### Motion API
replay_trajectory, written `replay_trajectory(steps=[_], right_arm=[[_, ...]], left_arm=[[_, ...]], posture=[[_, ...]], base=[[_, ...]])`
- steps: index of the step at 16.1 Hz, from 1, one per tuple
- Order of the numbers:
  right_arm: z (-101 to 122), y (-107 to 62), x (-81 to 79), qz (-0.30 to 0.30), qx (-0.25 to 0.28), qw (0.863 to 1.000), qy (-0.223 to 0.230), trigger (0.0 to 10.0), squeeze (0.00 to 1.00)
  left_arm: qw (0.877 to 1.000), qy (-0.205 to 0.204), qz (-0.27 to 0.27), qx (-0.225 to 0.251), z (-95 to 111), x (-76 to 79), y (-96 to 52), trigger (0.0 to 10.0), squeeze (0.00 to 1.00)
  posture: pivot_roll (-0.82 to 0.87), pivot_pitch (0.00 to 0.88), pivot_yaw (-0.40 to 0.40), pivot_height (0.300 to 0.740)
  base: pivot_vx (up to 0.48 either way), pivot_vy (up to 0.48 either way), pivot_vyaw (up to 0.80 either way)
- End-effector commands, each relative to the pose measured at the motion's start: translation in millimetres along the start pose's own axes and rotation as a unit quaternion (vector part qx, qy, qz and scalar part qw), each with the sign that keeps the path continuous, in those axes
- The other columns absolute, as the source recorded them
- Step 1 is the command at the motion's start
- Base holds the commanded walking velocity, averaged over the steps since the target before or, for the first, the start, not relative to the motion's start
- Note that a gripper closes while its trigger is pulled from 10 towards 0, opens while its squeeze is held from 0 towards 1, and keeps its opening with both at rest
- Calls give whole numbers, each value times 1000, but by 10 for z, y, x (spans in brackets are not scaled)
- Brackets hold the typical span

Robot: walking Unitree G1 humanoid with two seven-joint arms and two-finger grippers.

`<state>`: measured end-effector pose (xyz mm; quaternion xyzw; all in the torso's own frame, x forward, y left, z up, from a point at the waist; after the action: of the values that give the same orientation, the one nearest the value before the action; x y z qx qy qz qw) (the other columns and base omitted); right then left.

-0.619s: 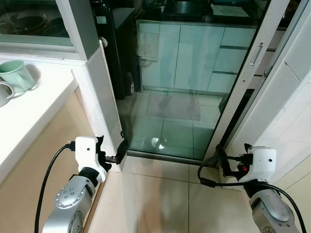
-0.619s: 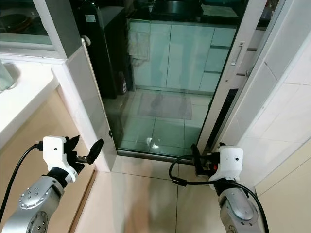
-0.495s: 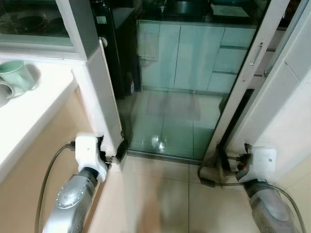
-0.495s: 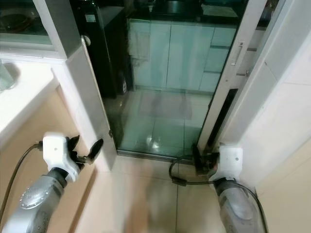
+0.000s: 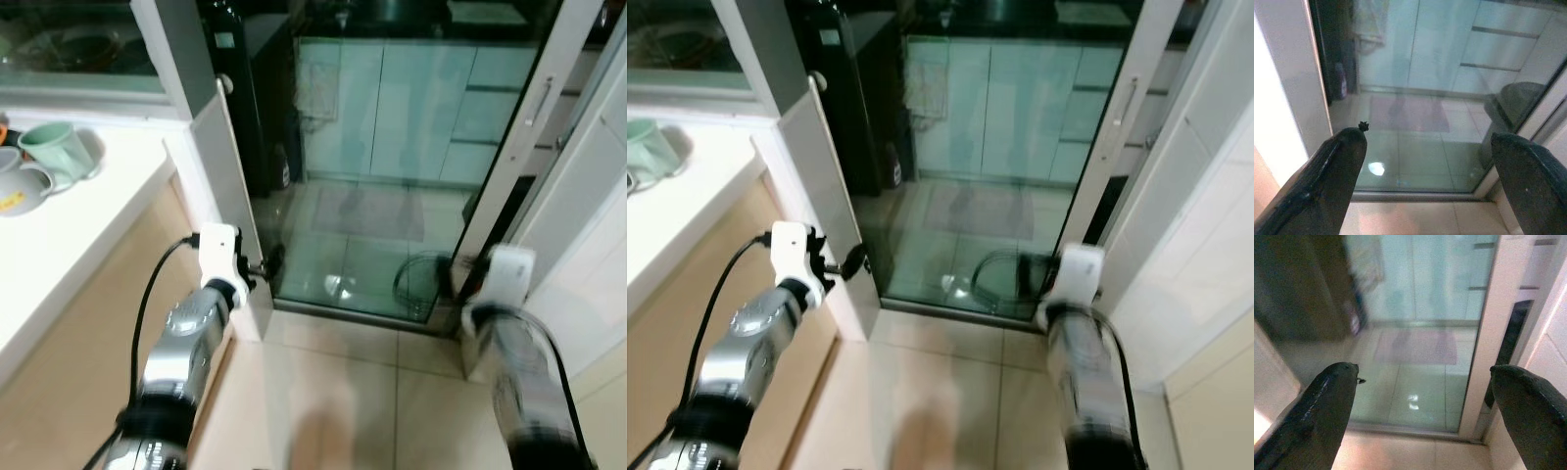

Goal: Restocking fridge

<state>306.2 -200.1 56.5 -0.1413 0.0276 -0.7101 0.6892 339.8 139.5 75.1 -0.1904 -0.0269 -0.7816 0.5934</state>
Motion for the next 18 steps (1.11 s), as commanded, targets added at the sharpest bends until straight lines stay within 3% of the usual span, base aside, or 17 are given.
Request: replay_trajectory(steps=[1,2,4,5,8,9,13,16,18], right_arm=[[1,-110,-62,31,0,998,-48,10000,0],[-53,-201,-79,43,-6,995,-92,10000,0],[-65,-139,-117,50,-10,995,-83,10000,0],[-46,-77,-110,50,-8,996,-76,10000,0],[61,-46,-92,55,8,996,-70,10000,0],[72,20,-25,37,8,998,-44,10000,0],[123,87,-145,39,20,998,-42,10000,0],[49,77,-136,25,13,999,-26,10000,0],[95,120,-181,25,20,999,-26,10000,0]], left_arm=[[1000,12,-7,-3,-38,-70,-198,10000,0],[1000,22,-19,-13,-124,-86,-434,10000,0],[999,37,-17,-12,-241,-30,-508,10000,0],[999,40,-5,8,-194,11,-409,10000,0],[999,39,4,20,-105,25,-364,10000,0],[999,50,3,21,-78,25,-302,10000,0],[997,70,-18,28,31,92,-187,10000,0],[997,69,-32,30,70,106,-162,10000,0],[996,74,-43,36,154,166,-61,10000,0]], posture=[[-114,0,49,740],[-106,0,34,740],[-89,0,-7,740],[-97,0,-16,740],[-101,0,-23,740],[-95,0,-15,740],[-97,0,48,740],[-104,0,76,740],[-95,0,92,740]], base=[[0,0,0],[0,0,0],[0,0,0],[0,0,0],[0,0,0],[0,0,0],[0,0,0],[0,0,0],[0,0,0]])
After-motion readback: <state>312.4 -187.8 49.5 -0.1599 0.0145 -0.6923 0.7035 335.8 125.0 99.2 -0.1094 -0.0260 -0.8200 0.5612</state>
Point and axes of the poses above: a point about 5 cm out from each wrist's last joint towards the gripper, its own y axis pointing out of the wrist towards the gripper, its own z axis along the axis of the wrist's last joint, x = y × z, the point moved 4 cm from there along y, pointing out of the wrist towards the gripper, and after that the axes turned 11 degrees about -y, right-handed, at the moved point
